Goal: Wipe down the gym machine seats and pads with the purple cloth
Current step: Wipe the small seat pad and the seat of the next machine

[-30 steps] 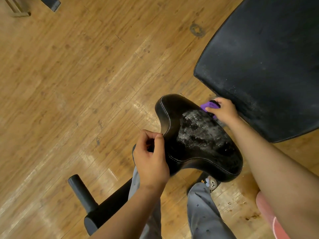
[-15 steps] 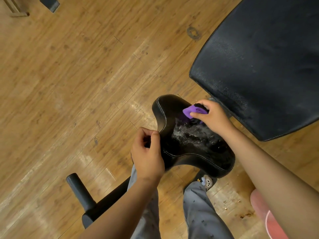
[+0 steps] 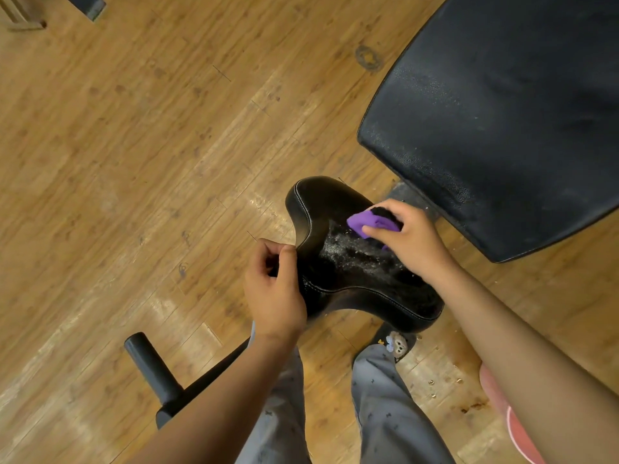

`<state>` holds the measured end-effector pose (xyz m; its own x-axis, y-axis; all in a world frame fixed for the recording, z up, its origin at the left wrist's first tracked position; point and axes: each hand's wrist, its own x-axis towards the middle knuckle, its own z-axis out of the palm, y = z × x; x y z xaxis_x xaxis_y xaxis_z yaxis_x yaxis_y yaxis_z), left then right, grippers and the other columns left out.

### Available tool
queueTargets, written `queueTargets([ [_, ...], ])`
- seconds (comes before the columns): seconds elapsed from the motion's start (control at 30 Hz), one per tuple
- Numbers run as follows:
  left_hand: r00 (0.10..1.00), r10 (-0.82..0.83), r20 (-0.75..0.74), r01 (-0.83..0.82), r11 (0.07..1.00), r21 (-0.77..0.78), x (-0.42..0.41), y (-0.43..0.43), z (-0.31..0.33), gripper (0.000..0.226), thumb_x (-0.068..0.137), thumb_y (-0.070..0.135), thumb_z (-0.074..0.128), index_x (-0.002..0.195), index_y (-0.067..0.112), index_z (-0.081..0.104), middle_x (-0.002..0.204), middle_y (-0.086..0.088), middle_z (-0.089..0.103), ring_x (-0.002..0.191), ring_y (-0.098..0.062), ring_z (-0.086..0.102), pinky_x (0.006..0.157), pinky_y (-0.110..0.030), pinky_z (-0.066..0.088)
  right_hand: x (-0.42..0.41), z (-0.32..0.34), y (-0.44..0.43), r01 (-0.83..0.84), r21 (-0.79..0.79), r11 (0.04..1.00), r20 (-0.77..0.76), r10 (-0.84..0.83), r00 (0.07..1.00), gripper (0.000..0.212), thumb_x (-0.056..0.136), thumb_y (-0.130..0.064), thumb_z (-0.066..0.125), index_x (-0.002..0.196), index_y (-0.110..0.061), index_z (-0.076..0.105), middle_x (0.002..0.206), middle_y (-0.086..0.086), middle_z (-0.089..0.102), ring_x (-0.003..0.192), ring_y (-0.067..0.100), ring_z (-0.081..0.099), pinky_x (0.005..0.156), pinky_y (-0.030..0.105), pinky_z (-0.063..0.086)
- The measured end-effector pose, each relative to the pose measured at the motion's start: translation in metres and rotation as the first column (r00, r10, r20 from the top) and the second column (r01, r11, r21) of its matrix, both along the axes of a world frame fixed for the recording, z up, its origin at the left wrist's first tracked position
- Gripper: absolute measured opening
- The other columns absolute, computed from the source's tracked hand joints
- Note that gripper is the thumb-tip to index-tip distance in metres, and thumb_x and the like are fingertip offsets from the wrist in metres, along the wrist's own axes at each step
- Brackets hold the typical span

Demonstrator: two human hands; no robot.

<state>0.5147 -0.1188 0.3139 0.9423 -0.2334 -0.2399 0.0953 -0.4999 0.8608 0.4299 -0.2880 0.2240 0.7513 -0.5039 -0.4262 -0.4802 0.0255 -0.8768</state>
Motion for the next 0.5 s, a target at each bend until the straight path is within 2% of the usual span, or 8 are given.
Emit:
queueTargets([
  [0.07,1.000,0.003,-0.009,-0.003,1.000,-0.006,0.000,0.000,0.000,0.019,0.084,0.023,0.051,0.070,0.011,0.050,0.063,0.011,0.052,0.063,-0.001,0.049,0.059,-0.011,0.040,-0.009,0.011,0.004,-0.037,0.002,0.999,0.032,0.037,0.999,0.024,0.084,-0.021,0.071,0.108,-0.017,0.066,0.102,-0.006,0.069,0.096,0.006,0.063,0.076,0.026,0.055],
  [0.13,1.000,0.004,-0.014,-0.004,1.000,-0.011,0.000,0.000,0.000,0.019,0.083,0.025,0.051,0.070,0.011,0.049,0.063,0.011,0.051,0.062,0.000,0.048,0.059,-0.011,0.039,-0.019,0.000,-0.003,-0.045,0.004,0.999,0.000,0.045,0.999,0.026,0.084,-0.021,0.072,0.109,-0.016,0.067,0.101,-0.006,0.069,0.097,0.007,0.063,0.080,0.027,0.054],
  [0.23,1.000,-0.003,-0.014,0.002,1.000,-0.016,0.001,0.000,-0.001,0.020,0.083,0.025,0.051,0.071,0.009,0.048,0.066,0.004,0.050,0.062,-0.001,0.047,0.059,-0.010,0.039,-0.025,-0.041,-0.019,0.029,-0.061,0.998,-0.151,-0.038,0.988,0.038,0.083,-0.026,0.073,0.117,-0.010,0.063,0.111,0.003,0.068,0.103,0.018,0.063,0.086,0.036,0.055],
  [0.33,1.000,0.001,-0.029,-0.001,1.000,-0.012,0.003,0.001,-0.002,0.021,0.082,0.027,0.051,0.067,0.014,0.046,0.064,0.007,0.049,0.063,-0.004,0.046,0.059,-0.013,0.039,-0.019,-0.071,-0.034,0.104,-0.120,0.987,-0.265,-0.133,0.955,0.044,0.084,-0.026,0.073,0.122,-0.008,0.061,0.119,0.010,0.065,0.108,0.028,0.062,0.088,0.046,0.054],
  [0.43,1.000,0.007,-0.026,-0.007,1.000,-0.015,0.003,0.001,-0.002,0.022,0.082,0.027,0.051,0.066,0.012,0.044,0.064,0.004,0.047,0.062,-0.004,0.045,0.059,-0.013,0.038,-0.012,-0.080,-0.039,0.151,-0.134,0.980,-0.297,-0.184,0.937,0.044,0.085,-0.022,0.073,0.123,-0.005,0.060,0.122,0.012,0.064,0.112,0.029,0.060,0.088,0.039,0.052],
  [0.5,1.000,0.001,-0.023,-0.002,1.000,-0.018,0.003,0.001,-0.002,0.023,0.082,0.026,0.051,0.066,0.011,0.044,0.065,0.001,0.046,0.062,-0.005,0.043,0.058,-0.014,0.037,-0.012,-0.064,-0.030,0.158,-0.103,0.982,-0.252,-0.179,0.951,0.042,0.084,-0.020,0.073,0.122,-0.007,0.060,0.121,0.009,0.063,0.111,0.025,0.060,0.088,0.038,0.053],
])
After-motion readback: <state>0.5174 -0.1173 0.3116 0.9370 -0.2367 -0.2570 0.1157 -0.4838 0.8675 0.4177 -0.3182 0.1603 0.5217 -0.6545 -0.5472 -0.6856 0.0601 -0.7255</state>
